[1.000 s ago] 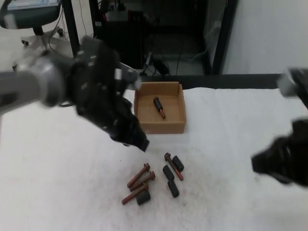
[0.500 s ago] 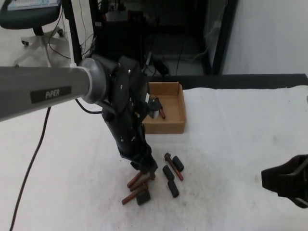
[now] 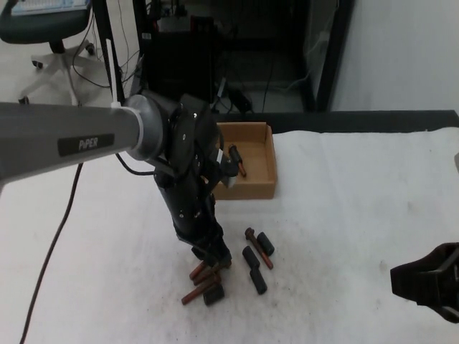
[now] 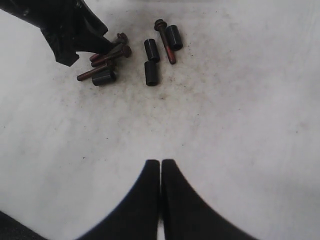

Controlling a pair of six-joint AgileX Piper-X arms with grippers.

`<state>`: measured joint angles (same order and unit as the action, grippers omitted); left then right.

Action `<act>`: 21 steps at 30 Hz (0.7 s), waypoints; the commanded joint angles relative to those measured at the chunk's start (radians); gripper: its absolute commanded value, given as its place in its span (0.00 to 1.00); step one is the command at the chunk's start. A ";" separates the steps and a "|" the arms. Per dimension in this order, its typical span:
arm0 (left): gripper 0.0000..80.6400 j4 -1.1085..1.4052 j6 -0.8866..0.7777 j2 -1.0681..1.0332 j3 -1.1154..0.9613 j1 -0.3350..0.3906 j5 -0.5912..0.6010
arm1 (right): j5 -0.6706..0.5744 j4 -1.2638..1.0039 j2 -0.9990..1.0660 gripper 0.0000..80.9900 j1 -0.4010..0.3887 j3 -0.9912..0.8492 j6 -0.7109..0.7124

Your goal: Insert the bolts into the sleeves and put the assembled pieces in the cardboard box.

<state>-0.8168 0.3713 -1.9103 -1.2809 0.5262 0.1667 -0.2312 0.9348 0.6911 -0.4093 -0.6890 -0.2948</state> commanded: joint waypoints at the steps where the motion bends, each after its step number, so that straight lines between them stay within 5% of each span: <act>1: 0.48 0.026 0.017 0.002 -0.004 0.003 -0.005 | -0.012 0.005 -0.005 0.01 0.001 -0.001 0.000; 21: 0.48 0.017 0.017 -0.019 -0.004 0.003 -0.019 | -0.012 0.005 -0.005 0.01 0.001 -0.001 0.000</act>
<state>-0.7942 0.3820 -1.9276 -1.2809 0.5262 0.1541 -0.2312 0.9348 0.6911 -0.4093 -0.6890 -0.2948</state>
